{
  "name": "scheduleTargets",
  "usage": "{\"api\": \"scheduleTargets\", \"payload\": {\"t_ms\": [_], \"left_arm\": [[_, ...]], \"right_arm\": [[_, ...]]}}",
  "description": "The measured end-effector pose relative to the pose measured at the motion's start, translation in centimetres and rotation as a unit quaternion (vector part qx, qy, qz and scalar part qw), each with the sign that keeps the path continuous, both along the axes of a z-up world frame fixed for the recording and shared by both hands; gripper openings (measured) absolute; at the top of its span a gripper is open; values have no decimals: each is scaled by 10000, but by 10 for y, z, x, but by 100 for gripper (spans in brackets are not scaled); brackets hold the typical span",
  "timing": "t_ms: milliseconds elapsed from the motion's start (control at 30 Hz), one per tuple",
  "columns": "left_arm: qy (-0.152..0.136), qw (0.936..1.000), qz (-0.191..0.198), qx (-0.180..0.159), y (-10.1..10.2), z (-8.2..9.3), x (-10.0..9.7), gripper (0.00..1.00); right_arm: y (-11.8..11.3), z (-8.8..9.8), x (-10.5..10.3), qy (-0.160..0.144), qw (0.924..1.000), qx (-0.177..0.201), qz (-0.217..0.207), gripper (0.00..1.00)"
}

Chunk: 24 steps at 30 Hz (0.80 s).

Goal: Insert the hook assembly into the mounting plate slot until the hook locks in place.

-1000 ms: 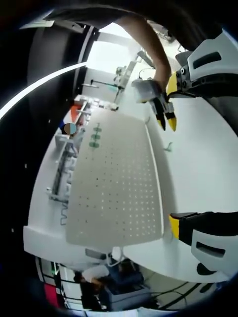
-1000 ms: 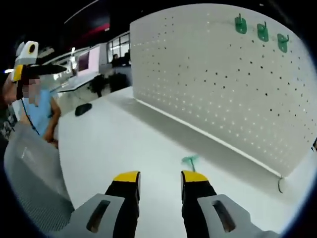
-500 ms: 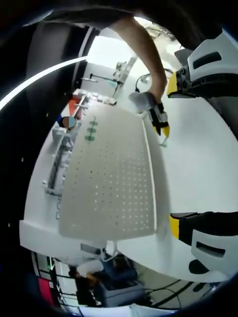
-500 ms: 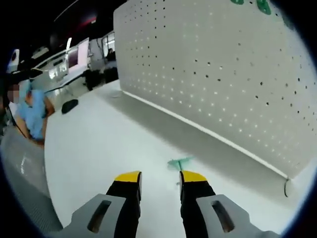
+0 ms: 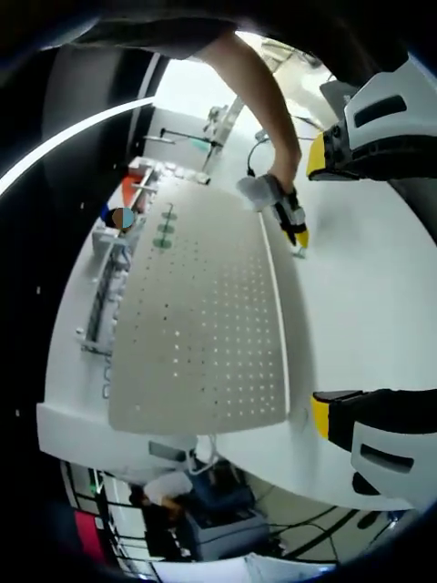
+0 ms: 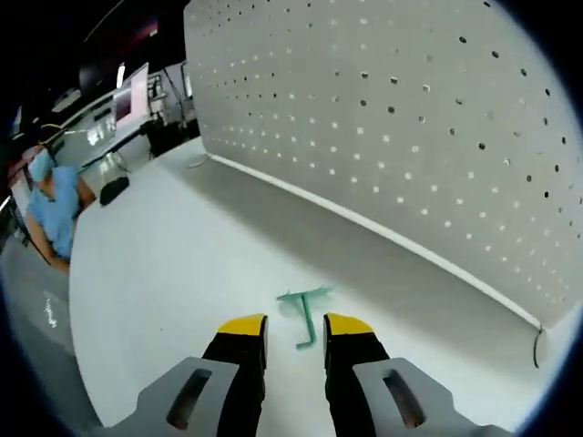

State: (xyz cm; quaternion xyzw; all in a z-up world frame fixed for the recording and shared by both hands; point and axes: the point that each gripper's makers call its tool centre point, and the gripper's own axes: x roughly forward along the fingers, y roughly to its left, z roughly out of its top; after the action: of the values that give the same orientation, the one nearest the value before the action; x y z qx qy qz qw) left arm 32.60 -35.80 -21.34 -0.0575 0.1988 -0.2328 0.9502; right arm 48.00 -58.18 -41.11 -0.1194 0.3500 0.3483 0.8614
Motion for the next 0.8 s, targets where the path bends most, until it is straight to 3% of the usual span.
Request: {"api": "scheduleTargets", "payload": {"t_ms": [400,800], "left_arm": [[105,9999,51,-24,3,-5,5,97],[141,9999,6,-23,1,-6,9,96]], "right_arm": [[-5,-12,7,81,9998,-173,-26,15],[-4,-12,6,4,9997,-212,99,3]]}}
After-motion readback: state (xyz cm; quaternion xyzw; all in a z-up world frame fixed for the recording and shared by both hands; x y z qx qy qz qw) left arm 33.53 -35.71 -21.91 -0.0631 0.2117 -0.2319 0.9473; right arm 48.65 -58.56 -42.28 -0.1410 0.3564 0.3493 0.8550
